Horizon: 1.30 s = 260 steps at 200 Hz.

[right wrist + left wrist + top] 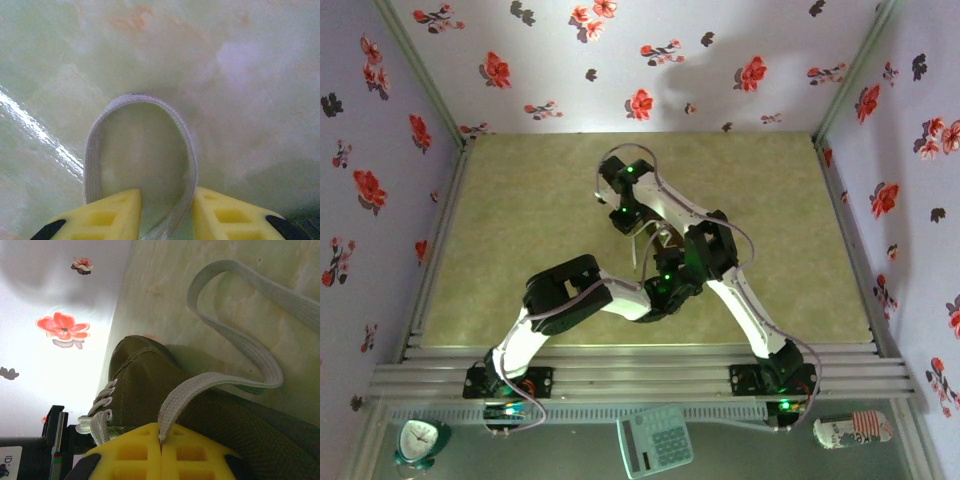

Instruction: Tie the shoes

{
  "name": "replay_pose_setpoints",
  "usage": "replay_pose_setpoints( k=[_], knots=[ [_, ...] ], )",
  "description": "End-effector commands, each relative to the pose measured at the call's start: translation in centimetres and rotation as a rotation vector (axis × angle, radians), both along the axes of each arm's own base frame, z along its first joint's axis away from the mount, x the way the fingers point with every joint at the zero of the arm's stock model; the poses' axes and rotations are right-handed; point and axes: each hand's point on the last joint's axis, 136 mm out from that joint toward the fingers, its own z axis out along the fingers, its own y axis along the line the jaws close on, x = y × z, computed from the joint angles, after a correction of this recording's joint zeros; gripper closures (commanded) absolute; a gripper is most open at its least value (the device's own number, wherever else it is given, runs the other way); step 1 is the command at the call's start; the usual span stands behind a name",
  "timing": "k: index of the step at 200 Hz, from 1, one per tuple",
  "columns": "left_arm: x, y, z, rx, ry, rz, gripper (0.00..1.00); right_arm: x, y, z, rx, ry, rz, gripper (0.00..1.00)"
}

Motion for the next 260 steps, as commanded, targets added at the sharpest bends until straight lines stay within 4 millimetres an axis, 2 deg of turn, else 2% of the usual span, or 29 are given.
replay_pose_setpoints(
  k=[1,25,51,72,89,111,138,175,208,231,260],
  knots=[
    [-3.8,2.9,-9.3,0.324,0.160,-0.088,1.00,-3.5,-1.8,-5.6,-0.104,0.174,0.012,0.73],
    [-3.8,2.9,-9.3,0.326,0.160,-0.088,1.00,-3.3,-1.6,-5.4,-0.097,0.167,0.007,0.80],
    [-3.8,2.9,-9.3,0.325,0.159,-0.087,1.00,-3.1,-0.9,-4.1,-0.055,0.156,0.003,0.90],
    [-3.8,2.9,-9.2,0.322,0.158,-0.086,1.00,-2.6,0.2,-1.8,0.008,0.128,0.002,0.97],
    [-3.7,2.9,-9.2,0.323,0.156,-0.084,1.00,-2.1,0.9,0.9,0.064,0.094,-0.001,1.00],
    [-3.7,2.9,-9.1,0.322,0.154,-0.085,1.00,-1.4,1.4,4.2,0.117,0.035,-0.011,1.00],
    [-3.7,2.9,-9.1,0.320,0.154,-0.085,1.00,-1.0,1.5,6.8,0.148,-0.011,-0.019,1.00],
    [-3.7,2.9,-9.0,0.316,0.154,-0.084,1.00,-0.3,0.9,8.5,0.171,-0.051,-0.063,1.00],
    [-3.7,2.8,-8.5,0.297,0.149,-0.083,1.00,0.8,-0.2,9.9,0.211,-0.088,-0.170,1.00],
    [-3.7,2.6,-7.2,0.260,0.144,-0.082,1.00,2.0,-1.9,10.9,0.255,-0.116,-0.278,1.00],
    [-4.0,2.3,-4.6,0.183,0.166,-0.091,1.00,3.6,-4.5,12.8,0.333,-0.138,-0.430,1.00]
  ],
)
